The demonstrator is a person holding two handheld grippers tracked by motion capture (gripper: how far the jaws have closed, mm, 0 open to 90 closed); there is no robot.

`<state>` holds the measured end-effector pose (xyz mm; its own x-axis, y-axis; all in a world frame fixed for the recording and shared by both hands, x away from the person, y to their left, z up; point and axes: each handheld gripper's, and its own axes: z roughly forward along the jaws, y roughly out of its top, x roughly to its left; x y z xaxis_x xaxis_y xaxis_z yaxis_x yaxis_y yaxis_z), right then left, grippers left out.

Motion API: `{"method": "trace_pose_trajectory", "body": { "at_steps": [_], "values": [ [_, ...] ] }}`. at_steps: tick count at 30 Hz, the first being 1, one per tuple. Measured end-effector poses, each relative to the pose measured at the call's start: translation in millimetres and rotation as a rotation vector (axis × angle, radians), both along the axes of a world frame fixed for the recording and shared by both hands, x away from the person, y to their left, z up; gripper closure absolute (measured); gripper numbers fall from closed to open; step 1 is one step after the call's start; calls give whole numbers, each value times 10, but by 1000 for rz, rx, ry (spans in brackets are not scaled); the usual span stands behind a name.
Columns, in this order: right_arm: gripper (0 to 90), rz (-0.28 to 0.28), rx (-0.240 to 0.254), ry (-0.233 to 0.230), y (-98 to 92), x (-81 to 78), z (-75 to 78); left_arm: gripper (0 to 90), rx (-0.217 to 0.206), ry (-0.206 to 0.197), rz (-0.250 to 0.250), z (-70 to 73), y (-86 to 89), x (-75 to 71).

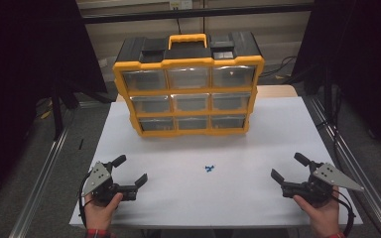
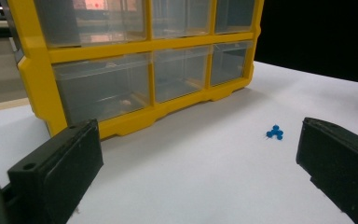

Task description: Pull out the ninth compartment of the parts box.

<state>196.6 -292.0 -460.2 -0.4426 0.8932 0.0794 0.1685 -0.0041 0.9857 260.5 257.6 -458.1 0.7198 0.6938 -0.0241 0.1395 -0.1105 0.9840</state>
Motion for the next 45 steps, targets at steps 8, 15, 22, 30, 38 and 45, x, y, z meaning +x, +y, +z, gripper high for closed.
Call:
{"method": "trace_pose_trajectory", "body": {
  "at_steps": [8,15,22,30,38,45],
  "values": [
    [1,4,3,6,20,13,-7,2,0,7,1,-1,-22,-3],
    [1,-1,-1,12,45,41,-16,2,5,3,-2,-6,-21,8],
    [1,-18,-9,15,98,88,-20,2,16,-4,-2,-11,-36,21],
    [0,-31,1,21,173,152,2,2,16,-2,-8,-21,-48,34],
    [0,-31,7,8,235,218,17,2,17,-3,-20,-24,-55,42],
    [0,-54,12,1,350,343,59,2,0,0,-22,-29,-71,31]
  ]
}}
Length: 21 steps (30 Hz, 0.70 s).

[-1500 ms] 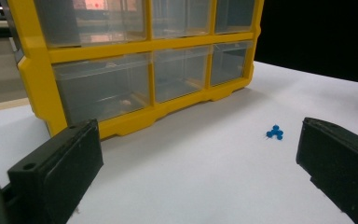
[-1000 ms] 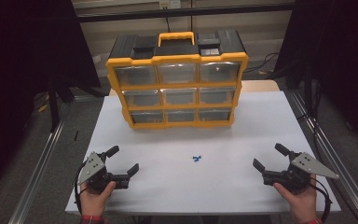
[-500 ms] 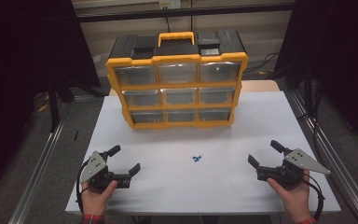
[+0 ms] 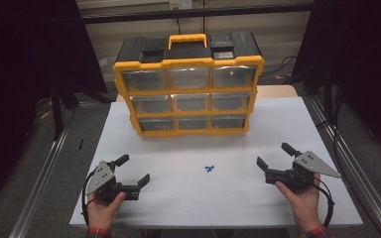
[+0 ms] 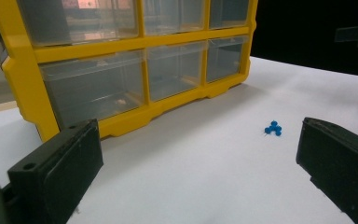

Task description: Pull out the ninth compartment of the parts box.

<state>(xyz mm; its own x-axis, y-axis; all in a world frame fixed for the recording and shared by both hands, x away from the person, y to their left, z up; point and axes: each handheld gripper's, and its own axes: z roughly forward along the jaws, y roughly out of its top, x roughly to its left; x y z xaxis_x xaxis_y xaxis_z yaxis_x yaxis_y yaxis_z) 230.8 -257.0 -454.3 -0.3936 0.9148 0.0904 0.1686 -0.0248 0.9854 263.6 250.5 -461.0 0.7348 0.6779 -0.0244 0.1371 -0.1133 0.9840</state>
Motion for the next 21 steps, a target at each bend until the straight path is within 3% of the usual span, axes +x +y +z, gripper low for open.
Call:
{"method": "trace_pose_trajectory", "body": {
  "at_steps": [6,8,10,14,16,21],
  "values": [
    [0,-10,2,11,97,94,14,2,10,-1,4,4,14,-8],
    [0,-19,-5,9,147,136,22,2,44,-8,-1,7,40,-2],
    [0,-21,-4,9,171,167,20,2,20,-4,5,4,24,-5],
    [1,-47,0,30,201,221,10,2,22,-2,1,3,25,-6],
    [3,-52,11,32,219,242,3,2,0,2,-1,-3,9,-5],
    [2,-57,-2,29,293,295,3,2,1,2,7,-1,3,-12]
  ]
}}
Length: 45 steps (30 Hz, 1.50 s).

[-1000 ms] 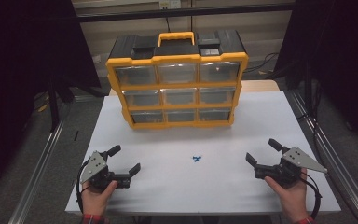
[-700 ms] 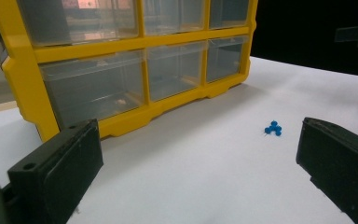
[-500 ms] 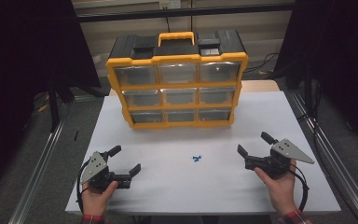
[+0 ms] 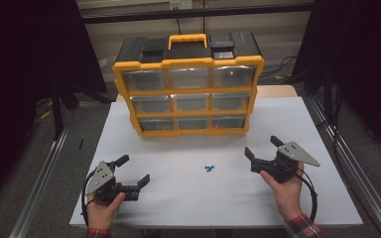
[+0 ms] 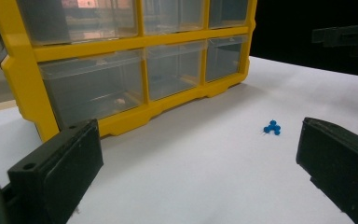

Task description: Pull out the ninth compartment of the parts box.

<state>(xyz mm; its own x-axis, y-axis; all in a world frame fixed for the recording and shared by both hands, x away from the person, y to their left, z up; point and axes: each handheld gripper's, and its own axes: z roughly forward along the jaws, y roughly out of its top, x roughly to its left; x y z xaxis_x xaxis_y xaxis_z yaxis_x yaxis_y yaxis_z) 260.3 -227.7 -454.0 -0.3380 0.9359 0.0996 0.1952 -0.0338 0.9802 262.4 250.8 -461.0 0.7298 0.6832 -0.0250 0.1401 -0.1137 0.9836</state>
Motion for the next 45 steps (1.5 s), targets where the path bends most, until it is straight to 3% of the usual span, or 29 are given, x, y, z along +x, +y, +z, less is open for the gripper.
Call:
{"method": "trace_pose_trajectory", "body": {
  "at_steps": [8,10,12,13,25,36,45],
  "values": [
    [3,-16,-18,1,106,75,-7,2,9,-2,-9,-2,7,4],
    [3,-30,-22,10,137,101,-14,2,40,-9,-18,2,23,10],
    [3,-30,-15,11,143,106,-16,2,21,-5,-11,-1,10,5],
    [3,-33,-12,13,161,123,-19,2,41,-11,-17,3,25,9],
    [3,-63,-16,19,279,244,-13,2,13,-5,-11,-4,7,4],
    [6,-104,-22,14,318,345,2,2,18,-5,-14,-8,1,10],
    [3,-97,-19,2,393,420,57,2,17,-3,-17,-10,-2,12]
  ]
}}
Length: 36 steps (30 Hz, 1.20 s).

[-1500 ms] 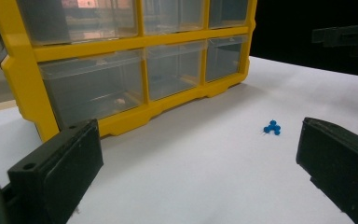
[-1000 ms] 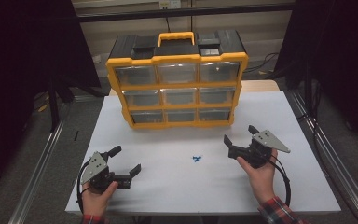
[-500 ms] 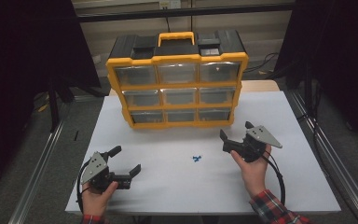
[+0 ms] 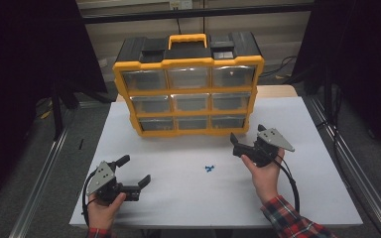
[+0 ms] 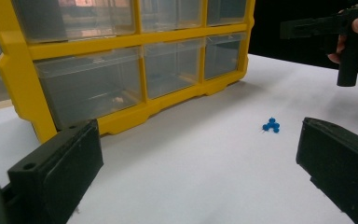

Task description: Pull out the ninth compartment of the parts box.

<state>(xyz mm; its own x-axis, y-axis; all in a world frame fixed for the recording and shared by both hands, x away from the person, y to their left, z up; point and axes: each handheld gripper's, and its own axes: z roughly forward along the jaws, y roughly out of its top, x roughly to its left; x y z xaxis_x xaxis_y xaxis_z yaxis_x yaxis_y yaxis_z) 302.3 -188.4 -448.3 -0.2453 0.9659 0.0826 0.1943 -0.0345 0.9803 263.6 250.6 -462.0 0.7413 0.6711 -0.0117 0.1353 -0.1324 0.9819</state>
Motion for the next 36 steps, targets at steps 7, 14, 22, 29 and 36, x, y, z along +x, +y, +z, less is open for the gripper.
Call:
{"method": "trace_pose_trajectory", "body": {
  "at_steps": [7,14,22,29,36],
  "values": [
    [3,-7,-1,9,11,48,-3,2,32,-7,-9,6,24,6],
    [3,-27,-19,16,52,101,24,2,-3,0,2,2,3,0],
    [4,-31,-17,16,95,160,32,2,13,-5,9,6,16,0],
    [6,-53,-12,28,97,195,18,2,0,-2,2,3,5,2],
    [6,-59,-30,27,99,233,26,2,2,-3,1,3,5,2]
  ]
}}
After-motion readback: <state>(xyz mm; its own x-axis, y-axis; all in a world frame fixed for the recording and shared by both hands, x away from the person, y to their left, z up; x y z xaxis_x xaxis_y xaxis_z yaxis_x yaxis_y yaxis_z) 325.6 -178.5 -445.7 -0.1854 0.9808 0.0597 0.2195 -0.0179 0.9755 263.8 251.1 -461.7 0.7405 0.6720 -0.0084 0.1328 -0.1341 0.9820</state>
